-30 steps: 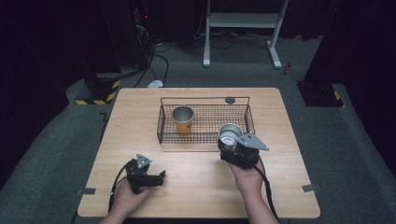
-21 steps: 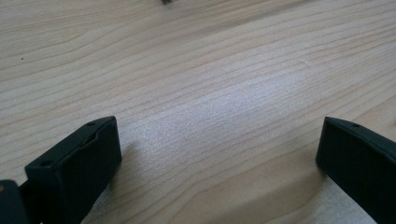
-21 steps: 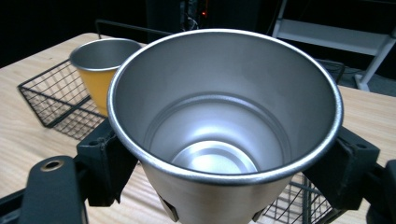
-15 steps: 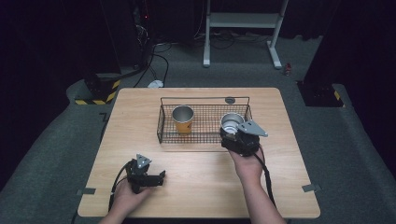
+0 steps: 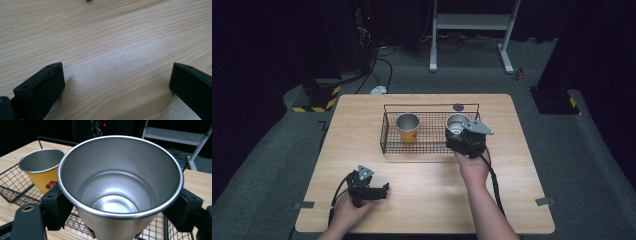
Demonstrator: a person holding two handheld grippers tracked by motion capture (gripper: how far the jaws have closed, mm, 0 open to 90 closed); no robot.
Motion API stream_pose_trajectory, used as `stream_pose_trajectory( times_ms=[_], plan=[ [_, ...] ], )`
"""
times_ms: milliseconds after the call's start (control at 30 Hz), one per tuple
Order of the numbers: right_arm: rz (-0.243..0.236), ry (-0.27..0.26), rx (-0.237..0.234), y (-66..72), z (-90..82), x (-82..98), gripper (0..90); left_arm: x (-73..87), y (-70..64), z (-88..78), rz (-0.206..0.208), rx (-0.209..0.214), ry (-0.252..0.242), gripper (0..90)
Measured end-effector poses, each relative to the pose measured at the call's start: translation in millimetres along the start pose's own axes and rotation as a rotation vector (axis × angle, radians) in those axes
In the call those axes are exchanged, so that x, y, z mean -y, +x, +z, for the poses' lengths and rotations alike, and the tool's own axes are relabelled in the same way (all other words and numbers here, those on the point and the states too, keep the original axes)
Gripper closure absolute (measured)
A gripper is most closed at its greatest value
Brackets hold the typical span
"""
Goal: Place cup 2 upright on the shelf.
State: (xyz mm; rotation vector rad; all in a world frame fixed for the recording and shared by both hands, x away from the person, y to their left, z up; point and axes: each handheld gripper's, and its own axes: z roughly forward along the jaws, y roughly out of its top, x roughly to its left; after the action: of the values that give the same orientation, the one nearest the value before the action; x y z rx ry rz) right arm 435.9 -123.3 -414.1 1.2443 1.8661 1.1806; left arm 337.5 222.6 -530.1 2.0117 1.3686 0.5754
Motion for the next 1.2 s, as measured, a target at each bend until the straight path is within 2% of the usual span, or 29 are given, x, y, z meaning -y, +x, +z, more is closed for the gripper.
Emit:
stream_pose_trajectory(
  times_ms=[333, 433, 533, 1100, 1200],
  plan=[
    [0.032, 0.032, 0.017, -6.5, 19.1, -3.8, 18.4, 0.0, -0.1, 0.0, 0.000, 0.000, 0.000, 0.5],
    [0.014, 0.041, 0.028, -5.7, 24.6, -4.8, 18.4, 0.0, 0.1, 0.0, -0.001, 0.001, -0.001, 0.6],
    [0.022, 0.057, 0.027, -6.3, 29.8, -5.7, 18.4, 0.0, 0.0, 0.0, 0.000, 0.000, 0.000, 0.5],
    [-0.012, 0.106, 0.051, 3.9, 56.4, -16.7, 18.4, 0.0, 0.1, 0.1, -0.001, 0.001, -0.001, 0.6],
    [-0.002, 0.111, 0.053, 4.6, 59.2, -18.3, 18.4, 0.0, 0.1, 0.1, -0.001, 0.001, -0.001, 0.6]
  ],
)
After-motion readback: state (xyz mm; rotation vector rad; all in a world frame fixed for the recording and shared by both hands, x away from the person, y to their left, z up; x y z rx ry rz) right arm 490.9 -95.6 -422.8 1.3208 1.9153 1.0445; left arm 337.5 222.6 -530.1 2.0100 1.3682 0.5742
